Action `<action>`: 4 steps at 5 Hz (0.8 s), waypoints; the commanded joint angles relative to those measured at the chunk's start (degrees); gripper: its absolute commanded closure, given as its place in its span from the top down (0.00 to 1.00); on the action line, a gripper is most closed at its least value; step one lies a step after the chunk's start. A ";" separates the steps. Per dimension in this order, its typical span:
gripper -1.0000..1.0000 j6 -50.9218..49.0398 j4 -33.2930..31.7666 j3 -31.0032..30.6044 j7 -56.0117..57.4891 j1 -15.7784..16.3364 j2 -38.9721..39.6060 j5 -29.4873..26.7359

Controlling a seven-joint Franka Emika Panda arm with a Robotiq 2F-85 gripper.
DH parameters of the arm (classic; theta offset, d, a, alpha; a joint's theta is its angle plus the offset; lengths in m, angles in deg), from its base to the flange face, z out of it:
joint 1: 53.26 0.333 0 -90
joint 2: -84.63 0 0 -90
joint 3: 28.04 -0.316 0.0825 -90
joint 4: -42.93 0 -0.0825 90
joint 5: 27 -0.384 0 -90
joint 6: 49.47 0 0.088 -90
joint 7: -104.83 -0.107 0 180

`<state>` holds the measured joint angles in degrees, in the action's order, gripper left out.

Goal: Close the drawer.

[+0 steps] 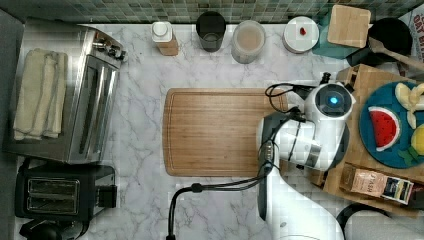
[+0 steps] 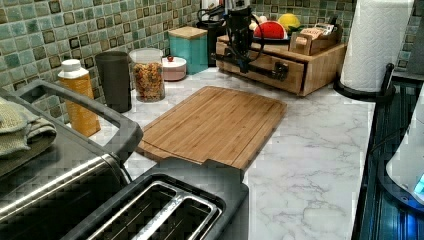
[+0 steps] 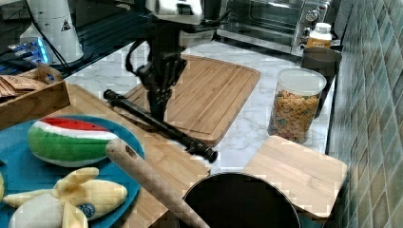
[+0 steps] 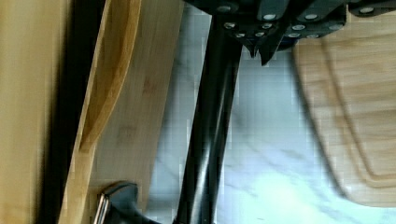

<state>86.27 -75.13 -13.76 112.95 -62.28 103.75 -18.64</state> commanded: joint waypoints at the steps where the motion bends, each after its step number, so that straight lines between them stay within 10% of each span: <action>1: 0.00 8.38 -0.24 12.40 0.34 -6.53 -4.81 9.54; 4: 0.00 8.40 -0.26 12.50 0.39 -6.44 -4.80 9.49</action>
<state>92.43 -79.38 -10.96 113.93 -60.11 101.95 -12.25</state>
